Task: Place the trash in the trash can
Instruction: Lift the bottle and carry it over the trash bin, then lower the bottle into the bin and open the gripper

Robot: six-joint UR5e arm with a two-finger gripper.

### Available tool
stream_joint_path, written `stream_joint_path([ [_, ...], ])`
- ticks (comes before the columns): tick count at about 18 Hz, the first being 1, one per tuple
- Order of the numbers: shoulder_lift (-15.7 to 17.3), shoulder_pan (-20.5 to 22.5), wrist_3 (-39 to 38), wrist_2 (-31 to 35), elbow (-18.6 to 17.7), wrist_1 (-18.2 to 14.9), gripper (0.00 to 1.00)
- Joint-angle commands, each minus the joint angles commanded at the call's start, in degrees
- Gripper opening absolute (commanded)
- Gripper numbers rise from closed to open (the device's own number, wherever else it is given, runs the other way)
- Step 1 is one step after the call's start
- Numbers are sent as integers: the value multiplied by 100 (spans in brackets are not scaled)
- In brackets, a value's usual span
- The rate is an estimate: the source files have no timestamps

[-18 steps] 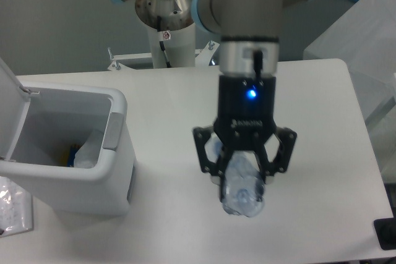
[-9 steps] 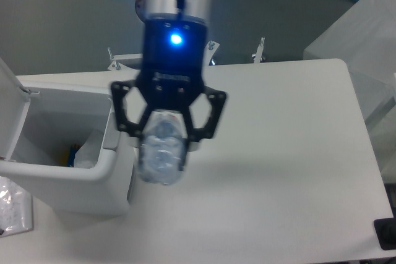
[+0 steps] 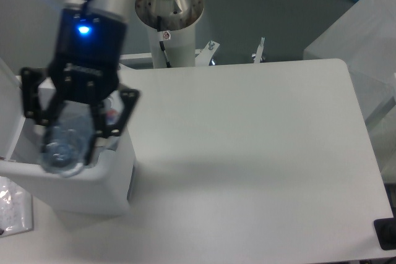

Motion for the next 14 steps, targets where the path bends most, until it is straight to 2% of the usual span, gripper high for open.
stream_joint_path([
  [3,35,-80,44,0,-334,9,55],
  [14,149,-230,53,9,-765,-9,60],
])
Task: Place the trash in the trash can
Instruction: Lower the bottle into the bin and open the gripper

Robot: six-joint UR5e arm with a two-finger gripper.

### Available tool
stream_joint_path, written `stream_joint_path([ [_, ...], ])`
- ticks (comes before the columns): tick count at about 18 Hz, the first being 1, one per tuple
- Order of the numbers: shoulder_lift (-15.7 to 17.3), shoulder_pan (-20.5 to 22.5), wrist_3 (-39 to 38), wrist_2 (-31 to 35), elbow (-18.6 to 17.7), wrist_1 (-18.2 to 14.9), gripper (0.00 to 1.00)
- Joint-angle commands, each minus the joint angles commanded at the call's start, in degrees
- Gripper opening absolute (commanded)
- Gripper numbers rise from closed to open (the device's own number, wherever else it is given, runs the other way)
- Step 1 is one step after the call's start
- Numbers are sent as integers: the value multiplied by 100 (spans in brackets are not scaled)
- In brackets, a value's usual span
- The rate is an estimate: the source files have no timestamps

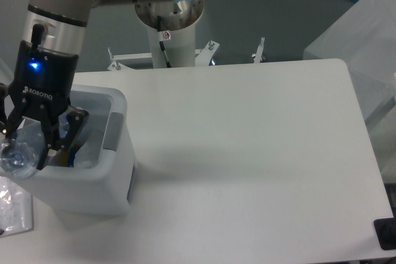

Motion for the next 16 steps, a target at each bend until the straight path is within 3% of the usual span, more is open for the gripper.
stream_joint_path([
  [5,254,9,17,-9,-289,0,75],
  [8,343,26,53,0,-430,0,76],
  [13,334,70,53,9,-361,9,88],
  [15,334,254,44,18,-325,9,100],
  [16,334,385,27,9,-317,17,100],
])
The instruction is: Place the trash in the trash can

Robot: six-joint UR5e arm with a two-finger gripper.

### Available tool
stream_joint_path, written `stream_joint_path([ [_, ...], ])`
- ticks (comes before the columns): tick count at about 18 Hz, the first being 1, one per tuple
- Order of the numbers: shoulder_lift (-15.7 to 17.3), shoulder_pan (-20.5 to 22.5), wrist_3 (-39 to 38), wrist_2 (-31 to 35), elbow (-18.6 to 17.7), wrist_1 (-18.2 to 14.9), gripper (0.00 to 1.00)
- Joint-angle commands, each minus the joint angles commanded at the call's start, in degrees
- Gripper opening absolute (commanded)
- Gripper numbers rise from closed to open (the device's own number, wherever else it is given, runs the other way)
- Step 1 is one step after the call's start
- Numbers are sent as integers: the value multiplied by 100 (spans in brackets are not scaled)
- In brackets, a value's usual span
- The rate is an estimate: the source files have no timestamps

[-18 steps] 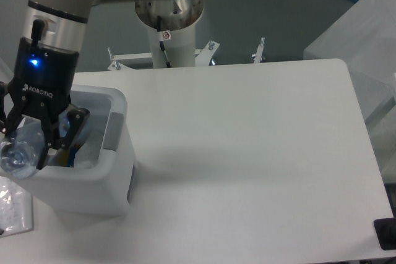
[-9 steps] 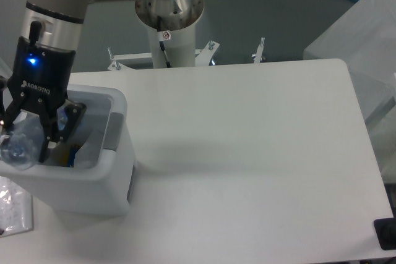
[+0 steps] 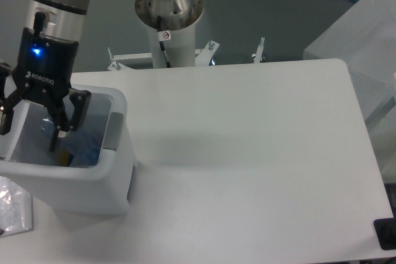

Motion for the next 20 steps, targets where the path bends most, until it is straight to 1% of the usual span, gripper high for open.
stream_joint_path([
  [3,-17,431,-88,17,-52,-9,100],
  [5,-70,921,-36,26,-79,-9,100],
  [9,-430,1486,-9,35,79,-35,100],
  [10,-483,1617,69,79,131,-52,100],
  [12,-545,1829,498,429,123,-61,100],
  [16,-589,1996,1194,1009,114,-79,100],
  [17,-563,2031,1404,1106,97,-131,100],
  [18,-510,2032,1693,1220,123,-288,100],
  [20,-379,2058,2413,1580,97,-762,100],
])
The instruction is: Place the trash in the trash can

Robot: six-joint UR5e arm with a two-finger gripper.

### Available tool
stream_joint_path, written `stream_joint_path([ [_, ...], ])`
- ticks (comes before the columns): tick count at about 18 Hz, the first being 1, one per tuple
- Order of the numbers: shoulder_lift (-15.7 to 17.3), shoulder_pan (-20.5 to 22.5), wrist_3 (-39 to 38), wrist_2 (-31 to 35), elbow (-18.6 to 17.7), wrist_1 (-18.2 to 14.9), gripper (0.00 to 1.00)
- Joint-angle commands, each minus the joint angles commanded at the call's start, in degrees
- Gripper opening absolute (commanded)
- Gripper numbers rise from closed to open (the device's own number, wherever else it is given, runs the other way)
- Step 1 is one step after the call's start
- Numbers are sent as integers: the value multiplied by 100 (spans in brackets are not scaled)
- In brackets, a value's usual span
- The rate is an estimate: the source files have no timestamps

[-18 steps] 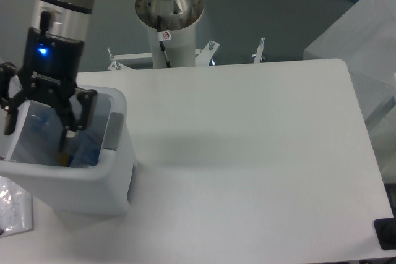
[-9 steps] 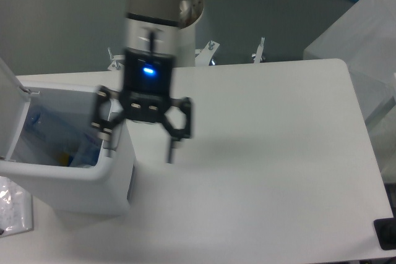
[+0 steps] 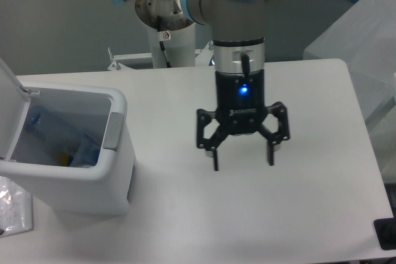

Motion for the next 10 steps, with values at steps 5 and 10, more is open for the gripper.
stream_joint_path([
  [5,246,176,1707,371,-9,-1038,100],
  [10,361,299,1850,362,-62,-1031,100],
])
